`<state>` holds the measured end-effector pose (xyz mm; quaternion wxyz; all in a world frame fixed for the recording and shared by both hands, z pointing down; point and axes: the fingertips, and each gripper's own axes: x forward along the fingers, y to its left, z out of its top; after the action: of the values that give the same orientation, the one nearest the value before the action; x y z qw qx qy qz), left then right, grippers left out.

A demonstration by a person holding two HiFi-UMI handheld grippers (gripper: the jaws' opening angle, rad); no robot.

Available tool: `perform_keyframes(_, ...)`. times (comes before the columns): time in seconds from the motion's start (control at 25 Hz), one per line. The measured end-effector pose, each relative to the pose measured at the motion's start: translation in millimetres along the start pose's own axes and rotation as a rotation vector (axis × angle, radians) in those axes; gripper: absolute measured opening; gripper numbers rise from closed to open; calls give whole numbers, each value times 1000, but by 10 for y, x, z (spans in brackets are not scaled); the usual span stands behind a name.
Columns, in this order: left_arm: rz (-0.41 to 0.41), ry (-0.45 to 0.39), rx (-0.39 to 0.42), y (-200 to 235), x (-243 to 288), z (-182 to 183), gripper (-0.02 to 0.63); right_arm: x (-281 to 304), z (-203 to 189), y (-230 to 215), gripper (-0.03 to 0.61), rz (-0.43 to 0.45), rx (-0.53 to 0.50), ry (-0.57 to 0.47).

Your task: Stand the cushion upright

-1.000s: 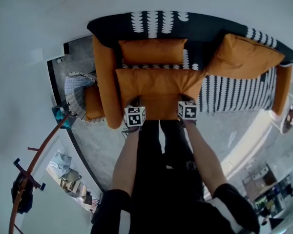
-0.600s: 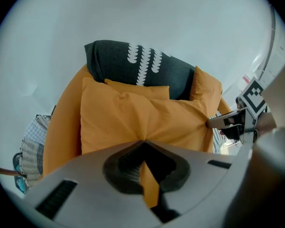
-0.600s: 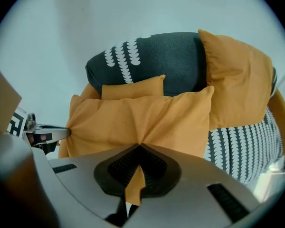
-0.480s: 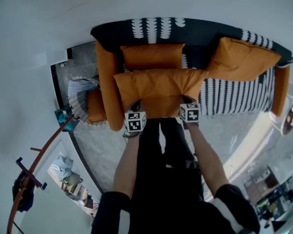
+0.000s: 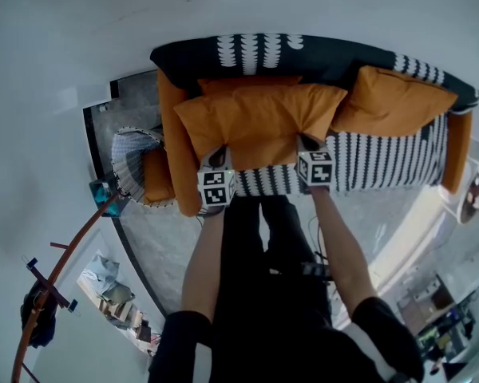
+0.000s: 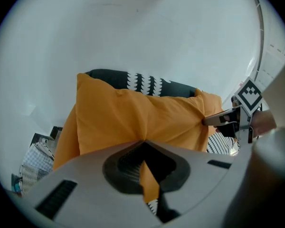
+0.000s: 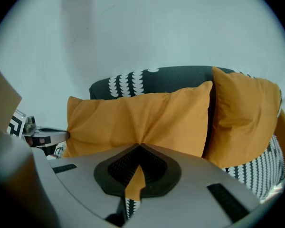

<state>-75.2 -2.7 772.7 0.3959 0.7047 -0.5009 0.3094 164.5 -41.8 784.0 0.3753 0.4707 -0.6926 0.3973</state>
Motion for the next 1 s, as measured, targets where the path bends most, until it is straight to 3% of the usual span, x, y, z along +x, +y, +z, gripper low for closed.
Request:
perform_keyframes(0.28, 27, -66, 25, 162, 109, 453, 2, 44, 559, 28, -3, -2, -28, -66)
perform_keyframes(1.0, 66, 3, -42, 284, 389, 293, 6, 310, 413, -50, 15, -26, 4, -25)
